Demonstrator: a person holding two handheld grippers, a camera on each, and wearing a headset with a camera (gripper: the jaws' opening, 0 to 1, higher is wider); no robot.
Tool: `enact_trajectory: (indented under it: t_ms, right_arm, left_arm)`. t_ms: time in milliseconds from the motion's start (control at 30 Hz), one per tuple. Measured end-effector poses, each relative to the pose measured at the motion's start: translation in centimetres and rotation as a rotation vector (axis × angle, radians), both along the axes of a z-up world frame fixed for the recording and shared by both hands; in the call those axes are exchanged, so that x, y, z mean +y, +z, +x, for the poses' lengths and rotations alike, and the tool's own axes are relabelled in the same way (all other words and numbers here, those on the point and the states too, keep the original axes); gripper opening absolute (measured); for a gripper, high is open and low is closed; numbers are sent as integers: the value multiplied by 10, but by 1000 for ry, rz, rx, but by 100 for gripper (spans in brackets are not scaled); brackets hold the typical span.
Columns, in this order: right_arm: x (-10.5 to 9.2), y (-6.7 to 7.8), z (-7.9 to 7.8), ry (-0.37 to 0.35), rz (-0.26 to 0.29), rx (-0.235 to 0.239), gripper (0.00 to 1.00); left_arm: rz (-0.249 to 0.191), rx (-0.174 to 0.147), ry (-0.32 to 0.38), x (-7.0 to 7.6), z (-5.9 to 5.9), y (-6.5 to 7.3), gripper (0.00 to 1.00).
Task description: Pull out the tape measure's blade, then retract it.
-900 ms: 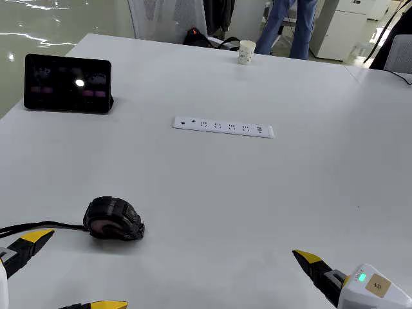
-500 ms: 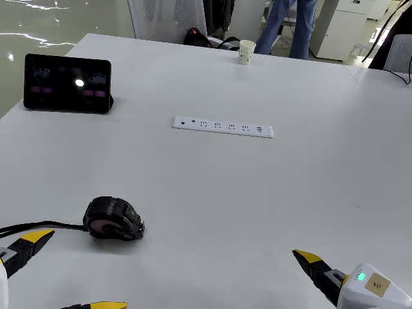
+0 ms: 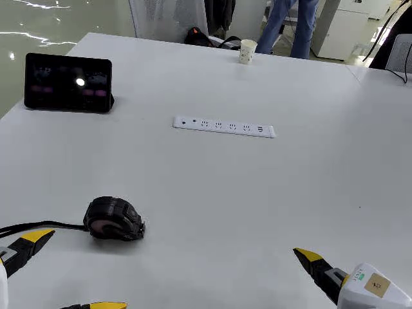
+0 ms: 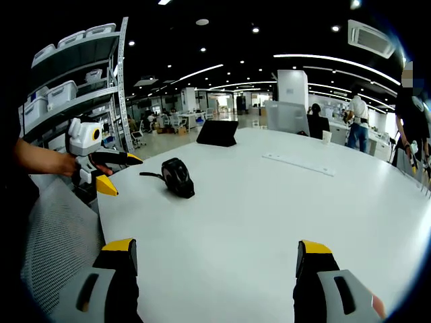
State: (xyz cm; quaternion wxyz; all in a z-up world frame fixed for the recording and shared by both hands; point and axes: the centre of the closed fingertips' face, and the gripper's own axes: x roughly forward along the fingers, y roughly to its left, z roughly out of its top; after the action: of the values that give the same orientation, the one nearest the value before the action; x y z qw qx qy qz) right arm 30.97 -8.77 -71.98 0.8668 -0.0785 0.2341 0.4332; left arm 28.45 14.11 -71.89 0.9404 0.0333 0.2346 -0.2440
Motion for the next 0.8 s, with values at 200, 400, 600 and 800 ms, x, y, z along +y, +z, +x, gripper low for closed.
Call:
enact_trajectory:
  t_ms: [200, 400, 600, 800]
  right_arm:
    - [0, -1, 2, 6, -6, 7, 99]
    - [3, -3, 5, 16, -11, 13, 99]
    - [6, -7, 8, 26, -18, 21, 99]
    - [9, -9, 12, 47, -25, 29, 99]
  left_arm:
    - [2, 5, -5, 1, 2, -1, 99]
    - [3, 10, -16, 2, 6, -1, 99]
    - [5, 16, -26, 3, 10, -2, 99]
    - [8, 23, -30, 7, 14, -4, 99]
